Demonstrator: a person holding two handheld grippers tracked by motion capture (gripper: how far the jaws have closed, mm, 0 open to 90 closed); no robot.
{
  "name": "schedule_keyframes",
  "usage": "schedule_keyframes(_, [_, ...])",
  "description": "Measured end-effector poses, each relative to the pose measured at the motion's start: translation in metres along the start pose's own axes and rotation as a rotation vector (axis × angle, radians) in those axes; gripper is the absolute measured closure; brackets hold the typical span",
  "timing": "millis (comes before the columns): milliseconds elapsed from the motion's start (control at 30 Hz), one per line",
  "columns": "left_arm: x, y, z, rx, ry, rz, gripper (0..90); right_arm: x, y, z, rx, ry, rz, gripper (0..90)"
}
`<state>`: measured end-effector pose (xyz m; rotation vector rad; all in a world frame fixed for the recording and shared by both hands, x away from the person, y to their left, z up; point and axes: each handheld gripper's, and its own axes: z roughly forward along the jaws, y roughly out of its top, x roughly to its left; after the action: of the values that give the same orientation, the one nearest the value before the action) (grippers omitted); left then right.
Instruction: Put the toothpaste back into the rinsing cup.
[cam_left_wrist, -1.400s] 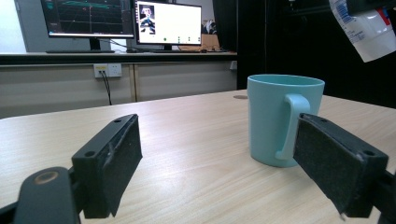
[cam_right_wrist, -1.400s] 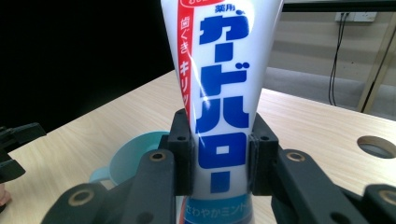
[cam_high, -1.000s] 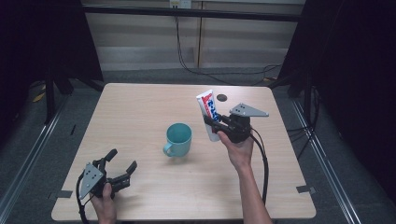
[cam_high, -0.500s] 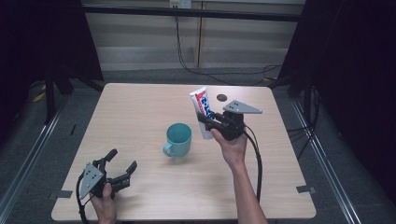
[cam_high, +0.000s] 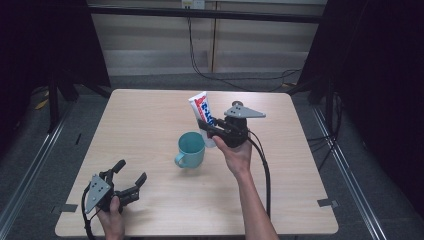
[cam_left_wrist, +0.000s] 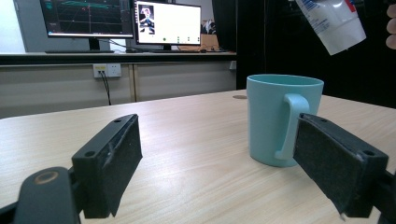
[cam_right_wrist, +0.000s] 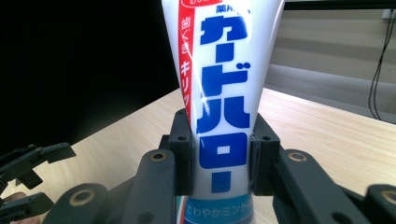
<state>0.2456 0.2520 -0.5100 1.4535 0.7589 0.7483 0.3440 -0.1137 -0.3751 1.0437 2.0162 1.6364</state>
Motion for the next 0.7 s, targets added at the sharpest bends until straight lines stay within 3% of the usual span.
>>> schedule_keyframes(700, [0.000,0.000,0.000,-0.006,-0.002,-0.006,15.3,0.007,0.002,0.032,0.028,0.031,-0.003,68.4])
